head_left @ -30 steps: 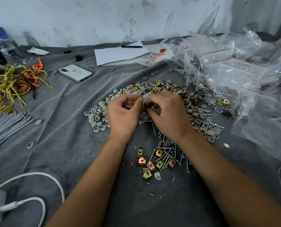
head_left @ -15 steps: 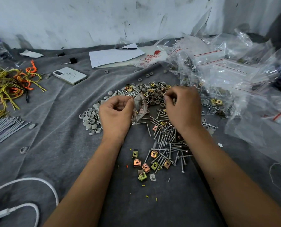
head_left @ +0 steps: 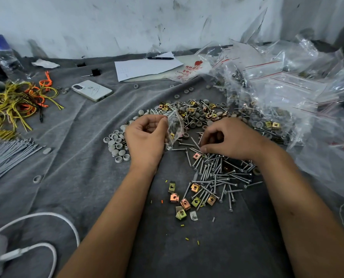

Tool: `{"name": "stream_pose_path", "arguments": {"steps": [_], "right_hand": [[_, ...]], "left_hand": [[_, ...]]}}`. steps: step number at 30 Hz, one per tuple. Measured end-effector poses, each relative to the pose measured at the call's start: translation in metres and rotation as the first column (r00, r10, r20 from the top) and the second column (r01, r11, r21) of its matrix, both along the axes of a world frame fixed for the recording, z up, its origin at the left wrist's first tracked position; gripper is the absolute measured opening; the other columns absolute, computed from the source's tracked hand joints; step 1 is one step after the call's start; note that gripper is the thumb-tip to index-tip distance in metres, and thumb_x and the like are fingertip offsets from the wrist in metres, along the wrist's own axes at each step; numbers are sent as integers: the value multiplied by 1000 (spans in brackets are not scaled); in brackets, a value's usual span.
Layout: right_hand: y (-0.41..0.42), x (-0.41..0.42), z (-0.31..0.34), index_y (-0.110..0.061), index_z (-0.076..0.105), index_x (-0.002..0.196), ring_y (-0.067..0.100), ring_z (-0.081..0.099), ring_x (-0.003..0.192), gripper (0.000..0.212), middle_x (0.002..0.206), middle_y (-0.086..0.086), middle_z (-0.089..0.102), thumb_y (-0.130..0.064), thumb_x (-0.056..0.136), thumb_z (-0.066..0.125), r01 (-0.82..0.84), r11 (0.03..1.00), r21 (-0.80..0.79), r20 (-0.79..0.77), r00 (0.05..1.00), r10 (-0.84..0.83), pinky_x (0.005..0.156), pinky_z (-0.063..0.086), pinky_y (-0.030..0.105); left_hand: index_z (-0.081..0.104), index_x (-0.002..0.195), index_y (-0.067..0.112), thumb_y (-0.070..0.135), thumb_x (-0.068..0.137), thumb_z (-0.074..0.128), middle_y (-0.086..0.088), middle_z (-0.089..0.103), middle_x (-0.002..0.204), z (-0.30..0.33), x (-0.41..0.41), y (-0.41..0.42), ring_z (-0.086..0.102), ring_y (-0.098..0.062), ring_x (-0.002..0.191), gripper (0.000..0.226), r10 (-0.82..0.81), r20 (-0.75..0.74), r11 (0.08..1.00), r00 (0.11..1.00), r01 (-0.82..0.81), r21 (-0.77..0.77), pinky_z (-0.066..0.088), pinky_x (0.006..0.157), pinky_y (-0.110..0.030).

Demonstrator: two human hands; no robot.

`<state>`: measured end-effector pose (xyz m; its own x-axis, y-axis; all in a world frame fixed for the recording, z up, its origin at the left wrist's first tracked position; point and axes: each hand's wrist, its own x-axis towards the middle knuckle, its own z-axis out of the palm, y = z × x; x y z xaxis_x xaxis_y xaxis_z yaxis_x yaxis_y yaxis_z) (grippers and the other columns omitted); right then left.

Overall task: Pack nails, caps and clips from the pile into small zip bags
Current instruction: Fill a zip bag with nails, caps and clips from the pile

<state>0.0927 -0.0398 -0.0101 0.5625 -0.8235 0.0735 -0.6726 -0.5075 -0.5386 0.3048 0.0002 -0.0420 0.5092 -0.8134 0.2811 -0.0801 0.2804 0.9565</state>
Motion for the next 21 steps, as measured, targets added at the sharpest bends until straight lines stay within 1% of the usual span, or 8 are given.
{"name": "stream_pose_path", "arguments": {"steps": [5, 9, 11, 13, 15, 16, 19, 21], "right_hand": [[-1, 1, 1, -30, 76, 86, -1, 63, 71, 10, 78, -11, 70, -31, 83, 85, -26, 997, 74, -39, 999, 29, 59, 46, 13], [-3, 4, -5, -29, 75, 84, -7, 61, 69, 10, 74, -15, 67, -26, 83, 85, 58, 998, -13, -23, 998, -58, 55, 40, 7], [-4, 3, -7, -28, 74, 84, -2, 61, 67, 14, 74, -15, 66, -23, 81, 86, 129, 989, -78, 5, 992, -129, 57, 38, 8], [-4, 0, -6, -28, 73, 82, -1, 62, 71, 16, 77, -14, 67, -20, 81, 86, 160, 982, -96, 49, 987, -156, 63, 44, 15], [-4, -4, -5, -29, 75, 83, -1, 64, 74, 13, 80, -14, 69, -20, 84, 84, 144, 986, -79, 72, 988, -138, 68, 49, 19], [-4, -5, -4, -30, 76, 84, -2, 64, 76, 11, 81, -15, 69, -21, 86, 83, 126, 989, -73, 64, 991, -122, 69, 48, 17], [-5, -7, -2, -33, 77, 88, -6, 61, 74, 9, 81, -19, 68, -25, 89, 80, 69, 996, -51, -2, 998, -70, 63, 38, 8], [-5, -6, -2, -35, 77, 89, -4, 60, 73, 11, 79, -17, 67, -25, 87, 81, 45, 998, -44, -44, 998, -47, 60, 37, 9]], "left_hand": [[76, 82, 16, 1, 91, 74, 0, 71, 68, 0, -1, 0, 58, -6, 52, 18, -8, 3, 1000, 1000, 8, 4, 49, 50, -20], [76, 83, 17, 1, 92, 73, -1, 72, 70, 0, -1, 2, 59, -7, 52, 18, -23, 11, 1000, 1000, 22, 13, 49, 50, -20], [76, 83, 17, 2, 92, 73, -3, 72, 72, 1, 0, 3, 59, -7, 54, 18, -20, 7, 1000, 1000, 20, 19, 50, 52, -21], [77, 84, 18, 2, 92, 73, -5, 73, 73, 1, 0, 3, 58, -7, 54, 18, -13, 6, 1000, 1000, 13, 20, 50, 52, -21], [77, 84, 17, 2, 92, 73, -5, 73, 74, 1, 0, 2, 58, -7, 54, 18, -7, 8, 1000, 1000, 7, 20, 49, 52, -20], [77, 84, 17, 2, 92, 73, -4, 73, 73, 1, -1, 2, 58, -7, 54, 18, -6, 8, 1000, 1000, 6, 20, 49, 52, -20], [77, 83, 18, 2, 92, 74, -4, 73, 73, 2, -1, 2, 58, -7, 54, 19, -8, 9, 1000, 1000, 8, 19, 49, 52, -21], [77, 83, 19, 2, 92, 74, -4, 73, 73, 2, 0, 3, 58, -7, 54, 19, -10, 12, 1000, 1000, 10, 20, 50, 52, -21]]}}
